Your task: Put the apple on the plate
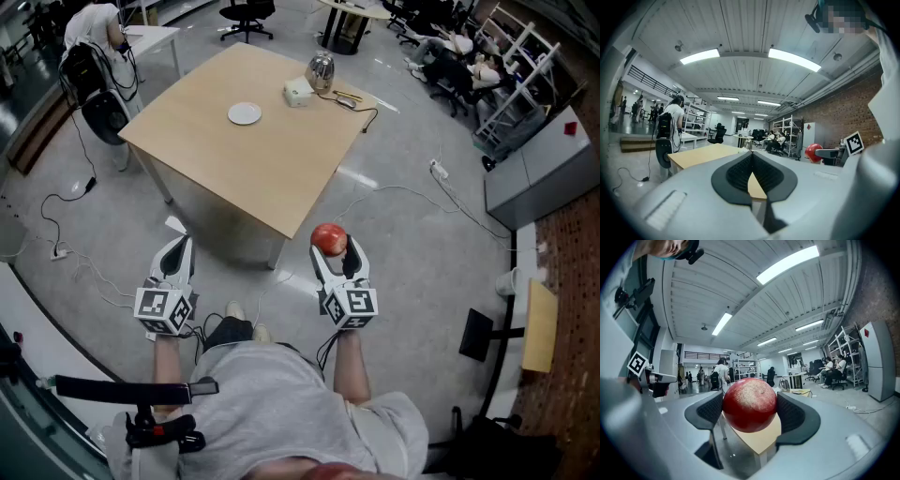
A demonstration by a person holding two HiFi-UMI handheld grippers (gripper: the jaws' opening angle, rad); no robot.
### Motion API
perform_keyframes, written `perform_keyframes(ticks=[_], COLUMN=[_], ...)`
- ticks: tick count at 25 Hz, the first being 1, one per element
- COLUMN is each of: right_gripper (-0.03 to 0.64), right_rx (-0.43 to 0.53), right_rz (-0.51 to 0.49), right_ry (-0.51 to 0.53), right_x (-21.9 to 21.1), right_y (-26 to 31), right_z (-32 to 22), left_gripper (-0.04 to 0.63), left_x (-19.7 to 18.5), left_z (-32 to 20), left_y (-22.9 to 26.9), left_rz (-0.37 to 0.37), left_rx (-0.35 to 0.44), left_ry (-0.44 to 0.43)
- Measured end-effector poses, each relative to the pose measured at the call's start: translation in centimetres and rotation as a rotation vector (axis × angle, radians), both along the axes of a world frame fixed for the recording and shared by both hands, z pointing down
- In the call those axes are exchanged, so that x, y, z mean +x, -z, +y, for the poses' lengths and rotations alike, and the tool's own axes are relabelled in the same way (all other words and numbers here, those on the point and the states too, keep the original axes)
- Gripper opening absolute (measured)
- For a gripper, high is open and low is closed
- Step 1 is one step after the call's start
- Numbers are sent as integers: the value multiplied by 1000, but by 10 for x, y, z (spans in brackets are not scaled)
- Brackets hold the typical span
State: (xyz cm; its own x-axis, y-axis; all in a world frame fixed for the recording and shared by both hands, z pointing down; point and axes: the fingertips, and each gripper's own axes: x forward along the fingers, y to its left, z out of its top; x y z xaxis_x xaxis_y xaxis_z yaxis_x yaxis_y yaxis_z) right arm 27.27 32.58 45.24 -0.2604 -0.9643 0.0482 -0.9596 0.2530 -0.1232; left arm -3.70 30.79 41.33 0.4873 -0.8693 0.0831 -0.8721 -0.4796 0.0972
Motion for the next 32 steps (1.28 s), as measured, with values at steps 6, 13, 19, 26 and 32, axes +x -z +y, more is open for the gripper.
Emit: perform_keyframes(ticks=[6,13,19,26,32], right_gripper=[365,367,365,365,365], right_rx=[-1,11,-1,-12,-14], right_rz=[0,-35,-44,-6,33], right_ry=[4,48,79,130,142], right_x=[-5,-10,-16,-37,-58], right_y=[-4,2,3,-4,-2], right_z=[-3,-9,-33,-68,-116], left_gripper=[18,18,18,18,18], left_x=[-6,-4,-7,-15,-25], left_z=[-4,-5,-21,-54,-107], left_y=[-7,-3,-11,-22,-23], left_rz=[12,7,5,-10,2], left_rx=[3,4,-4,-10,-16], left_ry=[2,4,21,29,12])
